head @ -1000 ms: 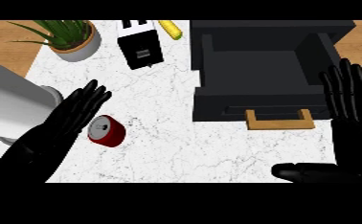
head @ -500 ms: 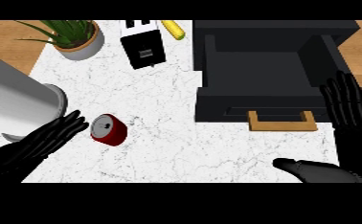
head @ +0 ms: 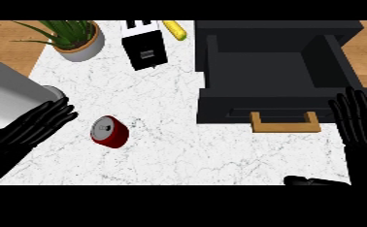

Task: Pick up the can, place it into the drawer and close the drawer

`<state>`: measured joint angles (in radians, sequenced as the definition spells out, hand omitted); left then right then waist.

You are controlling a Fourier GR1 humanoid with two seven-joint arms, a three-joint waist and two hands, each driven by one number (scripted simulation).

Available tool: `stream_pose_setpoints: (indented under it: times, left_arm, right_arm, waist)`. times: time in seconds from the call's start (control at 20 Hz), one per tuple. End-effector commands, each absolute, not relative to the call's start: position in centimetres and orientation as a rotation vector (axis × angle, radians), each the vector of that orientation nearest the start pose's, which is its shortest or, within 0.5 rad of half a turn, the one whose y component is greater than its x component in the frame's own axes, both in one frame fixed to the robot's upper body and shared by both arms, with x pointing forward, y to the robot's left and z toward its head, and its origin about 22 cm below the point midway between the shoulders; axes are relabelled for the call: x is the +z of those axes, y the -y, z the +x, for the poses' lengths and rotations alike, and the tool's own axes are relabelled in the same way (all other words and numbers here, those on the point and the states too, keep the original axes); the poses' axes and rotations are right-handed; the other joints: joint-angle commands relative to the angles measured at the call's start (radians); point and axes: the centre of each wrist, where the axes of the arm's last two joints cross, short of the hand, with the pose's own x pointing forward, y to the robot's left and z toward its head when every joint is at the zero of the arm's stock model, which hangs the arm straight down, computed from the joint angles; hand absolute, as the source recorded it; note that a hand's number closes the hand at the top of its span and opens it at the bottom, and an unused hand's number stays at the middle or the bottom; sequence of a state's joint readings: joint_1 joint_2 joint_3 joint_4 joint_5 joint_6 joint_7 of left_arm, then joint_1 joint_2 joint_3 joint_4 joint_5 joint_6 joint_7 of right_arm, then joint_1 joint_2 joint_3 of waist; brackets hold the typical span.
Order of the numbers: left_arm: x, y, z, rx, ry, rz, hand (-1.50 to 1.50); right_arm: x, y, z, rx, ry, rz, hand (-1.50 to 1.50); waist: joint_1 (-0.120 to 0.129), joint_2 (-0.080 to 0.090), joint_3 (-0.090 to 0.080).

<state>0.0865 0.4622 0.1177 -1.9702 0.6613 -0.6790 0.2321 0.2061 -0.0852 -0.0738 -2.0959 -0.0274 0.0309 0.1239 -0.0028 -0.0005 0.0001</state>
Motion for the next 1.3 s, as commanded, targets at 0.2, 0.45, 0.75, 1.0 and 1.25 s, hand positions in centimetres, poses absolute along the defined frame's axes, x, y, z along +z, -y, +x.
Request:
stream_pose_setpoints:
  times: [0.2, 0.45, 0.75, 1.0, 1.25]
  left_arm:
    - [9.5, -31.0, 23.3, -0.608, 1.6, -0.526, -1.5]
    - [8.9, -31.2, 24.2, -0.612, 1.598, -0.521, -1.5]
    - [5.8, -31.7, 22.6, -0.587, 1.586, -0.538, -1.5]
    - [3.6, -28.8, 26.0, -0.601, 1.59, -0.493, -1.5]
    - [3.1, -30.9, 25.5, -0.595, 1.566, -0.458, -1.5]
  right_arm:
    - [7.5, 28.8, 17.5, -0.019, 1.79, -0.17, -1.5]
    - [8.1, 28.5, 16.2, 0.011, 1.806, -0.167, -1.5]
    - [7.1, 29.8, 15.4, 0.015, 1.788, -0.157, -1.5]
    - [7.8, 30.2, 16.6, 0.022, 1.792, -0.19, -1.5]
    - [8.1, 30.5, 17.3, 0.014, 1.787, -0.168, -1.5]
  waist:
    - [-0.001, 0.001, 0.0]
    - [-0.002, 0.0, 0.0]
    - [0.0, 0.0, 0.0]
    - [-0.004, 0.002, -0.001]
    - [0.0, 0.001, 0.0]
